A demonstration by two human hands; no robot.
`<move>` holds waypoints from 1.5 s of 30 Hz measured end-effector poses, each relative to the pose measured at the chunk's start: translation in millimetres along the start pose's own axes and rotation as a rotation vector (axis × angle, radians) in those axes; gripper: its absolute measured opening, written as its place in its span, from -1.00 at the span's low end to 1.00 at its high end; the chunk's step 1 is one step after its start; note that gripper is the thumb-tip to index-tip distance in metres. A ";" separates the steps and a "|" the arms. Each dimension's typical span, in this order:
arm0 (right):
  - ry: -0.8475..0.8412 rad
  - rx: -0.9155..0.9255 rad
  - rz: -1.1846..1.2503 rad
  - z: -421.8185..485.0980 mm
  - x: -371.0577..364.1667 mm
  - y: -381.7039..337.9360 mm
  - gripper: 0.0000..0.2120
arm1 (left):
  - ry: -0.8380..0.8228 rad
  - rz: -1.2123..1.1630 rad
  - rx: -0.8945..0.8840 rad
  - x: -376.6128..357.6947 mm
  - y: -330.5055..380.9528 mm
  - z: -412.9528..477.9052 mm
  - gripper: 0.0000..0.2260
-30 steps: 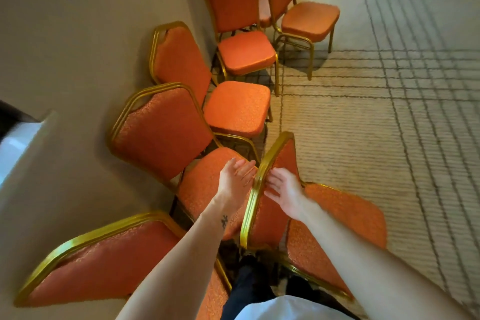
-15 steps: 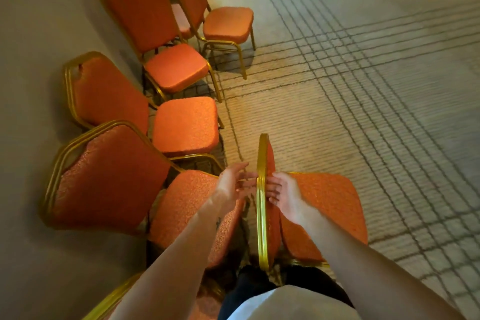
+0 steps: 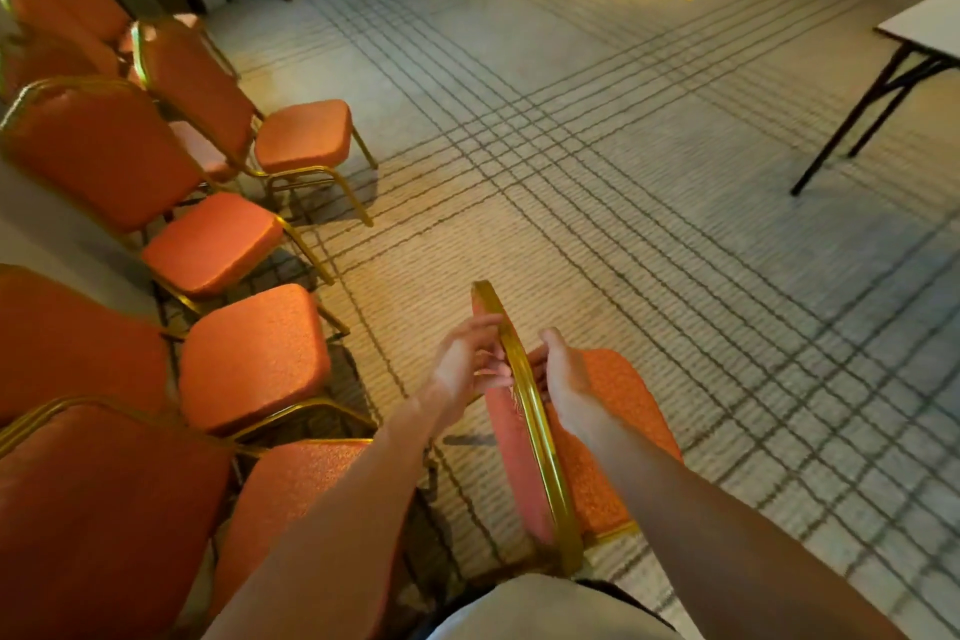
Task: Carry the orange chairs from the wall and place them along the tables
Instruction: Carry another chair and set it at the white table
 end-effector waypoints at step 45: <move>0.878 -0.130 -0.837 15.4 201.2 -37.2 -0.44 | -0.334 1.769 -1.100 -292.9 75.9 141.9 -0.60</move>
Point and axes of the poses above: each hand's wrist, its own z-axis towards the middle knuckle, its own x-axis out of the back of the hand, y = z × x, the point moved 3 cm from there along z, towards the middle knuckle, and after that the axes turned 12 degrees about x, right-handed, at the moved point
